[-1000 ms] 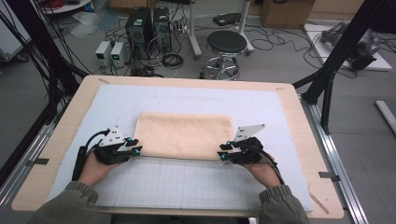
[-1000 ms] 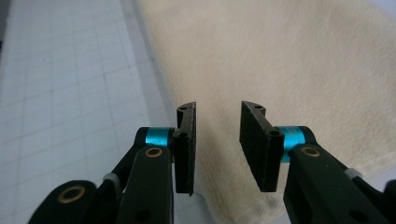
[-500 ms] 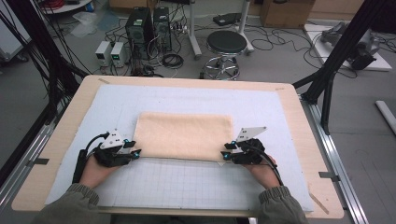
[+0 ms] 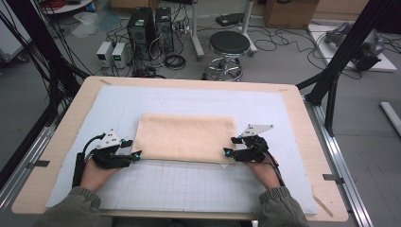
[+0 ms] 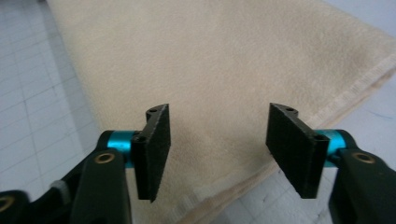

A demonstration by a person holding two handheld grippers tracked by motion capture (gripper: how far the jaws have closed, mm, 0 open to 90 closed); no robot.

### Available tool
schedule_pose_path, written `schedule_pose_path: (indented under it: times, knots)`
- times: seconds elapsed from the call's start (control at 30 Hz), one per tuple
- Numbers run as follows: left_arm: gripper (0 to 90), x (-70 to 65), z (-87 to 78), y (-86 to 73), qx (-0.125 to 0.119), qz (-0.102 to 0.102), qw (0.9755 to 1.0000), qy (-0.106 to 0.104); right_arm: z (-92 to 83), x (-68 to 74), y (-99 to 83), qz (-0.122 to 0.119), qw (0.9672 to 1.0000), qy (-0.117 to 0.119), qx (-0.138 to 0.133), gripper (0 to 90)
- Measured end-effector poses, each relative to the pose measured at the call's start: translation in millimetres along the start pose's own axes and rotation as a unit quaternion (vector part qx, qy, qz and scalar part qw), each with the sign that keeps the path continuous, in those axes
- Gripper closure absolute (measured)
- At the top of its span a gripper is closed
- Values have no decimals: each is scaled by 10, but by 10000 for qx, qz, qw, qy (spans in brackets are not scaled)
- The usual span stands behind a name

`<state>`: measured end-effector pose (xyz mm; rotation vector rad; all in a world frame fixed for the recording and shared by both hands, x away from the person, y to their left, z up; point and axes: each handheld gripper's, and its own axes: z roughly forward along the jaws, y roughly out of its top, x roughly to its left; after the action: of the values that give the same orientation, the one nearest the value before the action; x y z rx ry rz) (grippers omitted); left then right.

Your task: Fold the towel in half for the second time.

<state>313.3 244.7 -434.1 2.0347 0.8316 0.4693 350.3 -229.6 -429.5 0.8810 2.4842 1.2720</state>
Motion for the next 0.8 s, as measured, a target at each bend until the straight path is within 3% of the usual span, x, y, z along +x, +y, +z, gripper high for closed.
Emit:
schedule_pose_path:
  times: [0.2,0.37,0.43,0.8]
  knots:
    - [375,11,7,-15,55,-125,9999,42,-8,-21,-19,138,9998,-154,16,353]
    - [384,27,75,-60,305,-280,9991,-49,53,-20,-35,130,9993,-244,252,356]
    - [422,26,111,-79,420,-305,9985,-149,91,-25,-41,199,9991,-211,303,362]
    - [438,-9,108,-73,380,-309,9984,-266,182,-180,34,194,9992,29,347,387]
